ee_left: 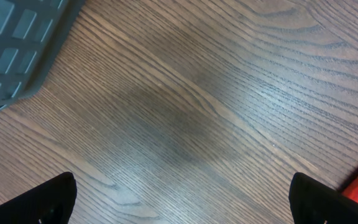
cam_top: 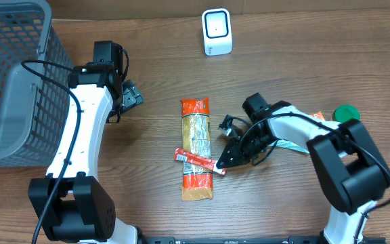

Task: Scan the item barcode

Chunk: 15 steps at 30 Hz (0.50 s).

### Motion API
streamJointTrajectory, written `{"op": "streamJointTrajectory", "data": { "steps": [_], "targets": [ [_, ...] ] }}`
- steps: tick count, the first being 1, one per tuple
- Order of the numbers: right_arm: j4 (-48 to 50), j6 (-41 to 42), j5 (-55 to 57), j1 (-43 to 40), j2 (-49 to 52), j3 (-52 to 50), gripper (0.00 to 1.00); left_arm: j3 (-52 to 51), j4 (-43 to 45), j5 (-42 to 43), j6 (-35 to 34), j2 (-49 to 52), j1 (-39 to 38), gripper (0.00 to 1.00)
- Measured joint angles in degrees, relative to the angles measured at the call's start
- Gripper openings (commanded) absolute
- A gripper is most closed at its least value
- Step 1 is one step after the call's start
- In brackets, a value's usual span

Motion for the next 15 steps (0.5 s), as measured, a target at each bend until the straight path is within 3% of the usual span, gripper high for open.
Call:
{"op": "streamJointTrajectory", "data": {
  "steps": [9, 15],
  "targets": [
    [-9.90, -1.25, 11.02, -0.98, -17.44, 7.17, 0.04, 0.00, 0.00, 0.00, 0.00, 0.00, 0.00, 1.00],
    [-16.13, -0.37, 17.70, -0.98, -20.28, 18.21, 0.03, 0.00, -0.02, 0.00, 0.00, 0.00, 0.00, 1.00]
  ]
}}
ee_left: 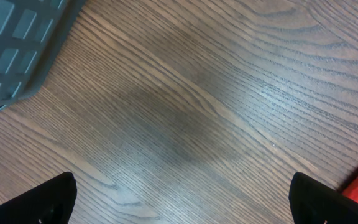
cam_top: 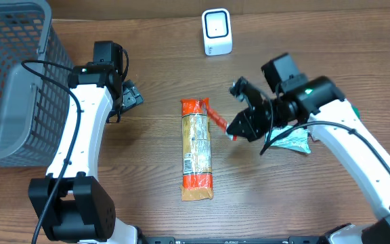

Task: Scan the item barcode
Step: 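Carry the red Nescafé stick up to the white scanner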

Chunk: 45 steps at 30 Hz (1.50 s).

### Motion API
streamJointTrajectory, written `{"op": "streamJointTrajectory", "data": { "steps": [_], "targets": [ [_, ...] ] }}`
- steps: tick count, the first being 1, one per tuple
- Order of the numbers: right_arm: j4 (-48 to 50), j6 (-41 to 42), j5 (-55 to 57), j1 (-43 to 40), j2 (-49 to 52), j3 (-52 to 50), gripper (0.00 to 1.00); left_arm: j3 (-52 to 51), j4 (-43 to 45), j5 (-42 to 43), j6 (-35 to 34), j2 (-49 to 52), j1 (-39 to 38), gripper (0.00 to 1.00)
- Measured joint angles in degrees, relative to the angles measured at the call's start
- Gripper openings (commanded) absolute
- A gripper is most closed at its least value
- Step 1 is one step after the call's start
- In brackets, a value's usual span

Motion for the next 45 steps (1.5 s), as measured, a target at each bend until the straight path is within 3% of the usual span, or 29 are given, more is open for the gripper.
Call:
{"op": "streamJointTrajectory", "data": {
  "steps": [8, 13, 18, 22, 32, 45],
  "targets": [
    [-2.67, 1.09, 10.67, 0.02, 0.02, 15.08, 0.03, 0.00, 0.02, 0.00, 0.00, 0.00, 0.00, 1.00],
    [-9.22, 0.22, 18.47, 0.02, 3.26, 27.23, 0.03, 0.00, 0.02, 0.00, 0.00, 0.00, 0.00, 1.00],
    [-17.55, -0.07, 25.40, 0.02, 17.70, 48.09, 0.03, 0.00, -0.02, 0.00, 0.00, 0.00, 0.00, 1.00],
    [-18.27, -0.33, 31.45, 0.02, 28.46, 58.62, 0.03, 0.00, 0.02, 0.00, 0.00, 0.00, 0.00, 1.00],
    [-6.75, -5.90, 47.78, 0.17, 41.94, 59.95, 0.03, 0.00, 0.02, 0.00, 0.00, 0.00, 0.00, 1.00],
    [7.13, -10.67, 62.40, 3.08, 50.10, 59.98, 0.03, 0.00, 0.02, 0.00, 0.00, 0.00, 0.00, 1.00]
  ]
}}
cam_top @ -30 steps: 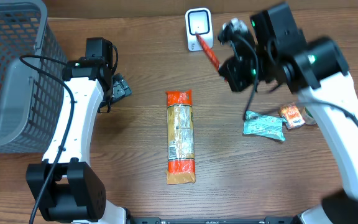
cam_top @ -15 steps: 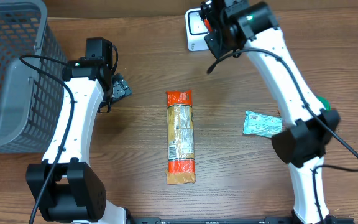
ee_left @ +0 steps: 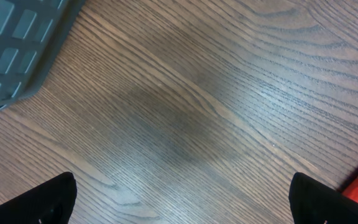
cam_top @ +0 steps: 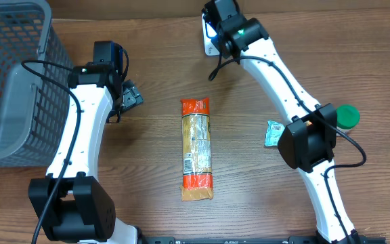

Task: Scan the item barcode
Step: 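Carry the red Nescafé stick up to the white scanner, then hold the red Nescafé stick against the scanner window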

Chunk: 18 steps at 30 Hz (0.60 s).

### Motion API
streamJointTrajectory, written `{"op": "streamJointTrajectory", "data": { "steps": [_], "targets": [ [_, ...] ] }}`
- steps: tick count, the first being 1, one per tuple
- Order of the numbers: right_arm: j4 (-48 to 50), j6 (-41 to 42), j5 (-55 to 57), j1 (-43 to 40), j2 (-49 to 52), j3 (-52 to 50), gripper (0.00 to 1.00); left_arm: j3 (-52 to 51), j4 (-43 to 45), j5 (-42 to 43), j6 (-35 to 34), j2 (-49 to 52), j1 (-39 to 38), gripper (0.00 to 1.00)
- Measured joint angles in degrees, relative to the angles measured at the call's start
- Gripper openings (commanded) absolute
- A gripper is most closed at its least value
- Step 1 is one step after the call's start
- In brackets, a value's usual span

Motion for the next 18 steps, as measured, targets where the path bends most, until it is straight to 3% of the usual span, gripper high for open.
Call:
{"op": "streamJointTrajectory", "data": {
  "steps": [18],
  "targets": [
    [-1.14, -1.01, 5.95, 0.85, 3.08, -1.29, 0.03, 0.00, 0.00, 0.00, 0.00, 0.00, 0.00, 1.00]
  ]
}}
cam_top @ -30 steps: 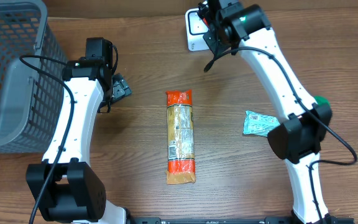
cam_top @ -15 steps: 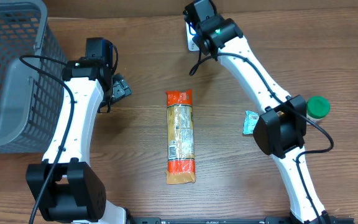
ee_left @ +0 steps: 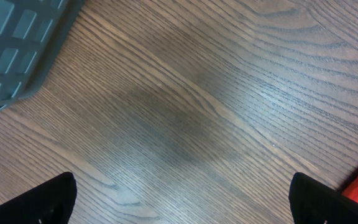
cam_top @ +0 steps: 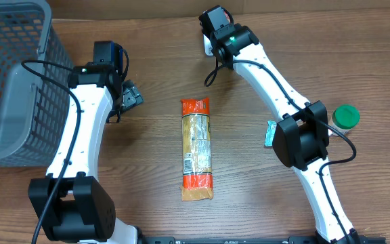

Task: Scan the item barcode
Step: 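Hold the red Nescafé stick against the scanner window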

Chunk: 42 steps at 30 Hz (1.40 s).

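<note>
My right arm reaches to the table's far edge, and its wrist point(cam_top: 218, 24) covers the white scanner, of which only a sliver point(cam_top: 208, 45) shows. The right gripper and anything in it are hidden under that wrist. A long tan packet with red ends point(cam_top: 196, 149) lies lengthwise at the table's middle; its red corner shows in the left wrist view. My left gripper point(cam_top: 130, 95) hangs open over bare wood near the basket, its dark fingertips point(ee_left: 53, 196) wide apart.
A grey mesh basket point(cam_top: 12, 81) fills the far left; its corner point(ee_left: 17, 43) shows in the left wrist view. A green cap point(cam_top: 346, 116) and a small teal packet point(cam_top: 271, 133) lie at the right beside my right arm's base.
My right wrist has shifted a little to the left over the scanner. The left arm and the long packet have not moved.
My right gripper was first at a small red sachet lying across the long packet. Then it held the sachet in the air to the right of the packet's top. After that it was at the scanner with the sachet out of sight, and it stays there.
</note>
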### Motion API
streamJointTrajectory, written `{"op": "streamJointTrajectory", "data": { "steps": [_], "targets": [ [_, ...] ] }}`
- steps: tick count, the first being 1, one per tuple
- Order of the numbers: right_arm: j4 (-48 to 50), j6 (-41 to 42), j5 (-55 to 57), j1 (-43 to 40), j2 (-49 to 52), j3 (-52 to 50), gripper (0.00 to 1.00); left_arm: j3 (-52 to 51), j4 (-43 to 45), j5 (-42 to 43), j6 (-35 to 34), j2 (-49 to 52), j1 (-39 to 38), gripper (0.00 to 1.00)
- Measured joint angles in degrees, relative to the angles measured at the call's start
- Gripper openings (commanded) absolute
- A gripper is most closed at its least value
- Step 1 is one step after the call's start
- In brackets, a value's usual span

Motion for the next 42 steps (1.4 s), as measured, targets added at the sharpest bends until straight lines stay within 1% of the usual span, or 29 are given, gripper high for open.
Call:
{"op": "streamJointTrajectory", "data": {
  "steps": [18, 31, 42],
  "targets": [
    [-1.03, -1.60, 0.02, 2.58, 0.00, 0.00, 0.03, 0.00, 0.00, 0.00, 0.00, 0.00, 0.00, 1.00],
    [-2.75, -1.88, -0.15, 2.62, 0.00, 0.00, 0.03, 0.00, 0.00, 0.00, 0.00, 0.00, 0.00, 1.00],
    [-2.89, -4.94, -2.62, 2.62, 0.00, -0.07, 0.03, 0.00, 0.00, 0.00, 0.00, 0.00, 0.00, 1.00]
  ]
}}
